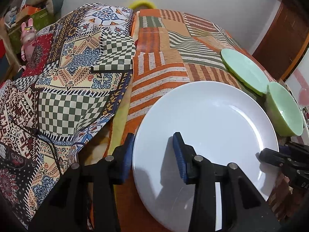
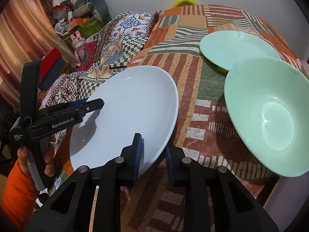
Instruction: Organize plates and bowls
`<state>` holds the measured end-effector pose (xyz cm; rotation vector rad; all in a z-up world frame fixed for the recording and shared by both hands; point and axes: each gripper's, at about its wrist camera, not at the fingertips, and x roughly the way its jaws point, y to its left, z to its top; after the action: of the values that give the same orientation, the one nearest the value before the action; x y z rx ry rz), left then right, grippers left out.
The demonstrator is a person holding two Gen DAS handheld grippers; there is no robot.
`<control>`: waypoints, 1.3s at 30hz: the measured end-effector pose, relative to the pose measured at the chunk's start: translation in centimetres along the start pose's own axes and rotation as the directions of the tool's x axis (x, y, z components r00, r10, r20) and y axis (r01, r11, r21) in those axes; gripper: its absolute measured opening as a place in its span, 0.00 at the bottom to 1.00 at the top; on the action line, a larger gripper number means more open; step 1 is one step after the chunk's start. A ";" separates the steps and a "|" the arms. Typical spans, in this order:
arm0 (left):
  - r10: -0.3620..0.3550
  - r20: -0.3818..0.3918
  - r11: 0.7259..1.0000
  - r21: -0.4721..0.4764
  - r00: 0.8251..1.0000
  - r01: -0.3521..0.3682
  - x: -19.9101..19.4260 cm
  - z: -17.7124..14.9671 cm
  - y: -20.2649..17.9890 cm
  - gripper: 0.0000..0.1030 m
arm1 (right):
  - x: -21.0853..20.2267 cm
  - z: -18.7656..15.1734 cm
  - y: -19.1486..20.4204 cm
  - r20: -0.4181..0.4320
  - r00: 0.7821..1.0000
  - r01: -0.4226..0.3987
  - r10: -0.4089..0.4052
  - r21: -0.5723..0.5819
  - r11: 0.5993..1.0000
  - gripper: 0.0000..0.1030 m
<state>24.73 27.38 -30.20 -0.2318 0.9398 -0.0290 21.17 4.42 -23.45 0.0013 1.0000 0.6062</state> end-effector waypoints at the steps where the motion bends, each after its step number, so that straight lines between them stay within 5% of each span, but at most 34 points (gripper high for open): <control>1: 0.010 0.004 1.000 0.006 1.000 -0.010 -0.2 -0.2 -0.2 0.39 | 0.0 0.0 0.0 -0.002 1.000 -0.002 0.002 0.000 1.000 0.20; 14: 0.010 0.105 1.000 0.016 0.994 -0.012 -5.8 -1.4 -1.9 0.32 | -3.6 -0.3 -0.1 0.079 0.997 -0.020 0.022 -0.018 1.000 0.18; 15: -0.014 0.130 1.000 0.026 0.991 0.011 -6.8 -1.3 -2.3 0.08 | -4.0 -0.3 -0.1 0.089 0.996 -0.018 0.020 -0.025 1.000 0.17; 17: -0.188 0.140 0.982 0.058 0.972 0.181 -8.9 -1.2 -3.6 0.00 | -5.2 -0.2 0.3 0.112 0.991 -0.067 0.073 -0.055 0.996 0.15; 18: -0.173 0.172 0.981 0.122 0.970 0.153 -10.4 -1.1 -5.8 0.00 | -5.4 -0.1 0.7 0.098 0.989 -0.106 0.112 -0.065 0.992 0.16; 20: -0.120 0.226 0.964 0.258 0.967 0.060 -12.2 -1.3 -9.5 0.00 | -5.4 -0.4 2.2 0.092 0.994 -0.053 0.062 -0.101 0.993 0.16; 22: -0.149 0.220 0.950 0.301 0.964 0.079 -13.0 -1.6 -11.3 0.00 | -5.0 -0.8 2.5 0.078 0.996 -0.023 0.033 -0.131 0.991 0.16; 29: 0.039 0.152 0.995 0.089 0.988 -0.053 -9.9 -1.9 -5.6 0.00 | -2.9 -2.0 -1.4 -0.014 0.997 -0.080 0.080 -0.012 0.997 0.16; 34: 0.133 0.072 0.990 0.042 0.988 -0.136 -6.6 -3.0 -2.7 0.09 | -3.3 -2.5 -0.4 -0.004 0.999 -0.051 0.051 -0.048 0.998 0.16; 36: 0.144 0.037 0.989 0.029 0.989 -0.145 -5.1 -3.4 -1.9 0.33 | -3.1 -2.6 -0.6 -0.009 0.999 -0.047 0.046 -0.045 0.998 0.16; 39: 0.135 0.013 0.991 0.012 0.991 -0.136 -3.7 -3.9 -1.0 0.40 | -2.8 -2.6 -0.8 -0.015 0.999 -0.036 0.035 -0.039 0.999 0.16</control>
<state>19.45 26.15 -29.27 -0.1555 0.9409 0.0914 18.38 1.73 -22.89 -0.0200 1.0035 0.6593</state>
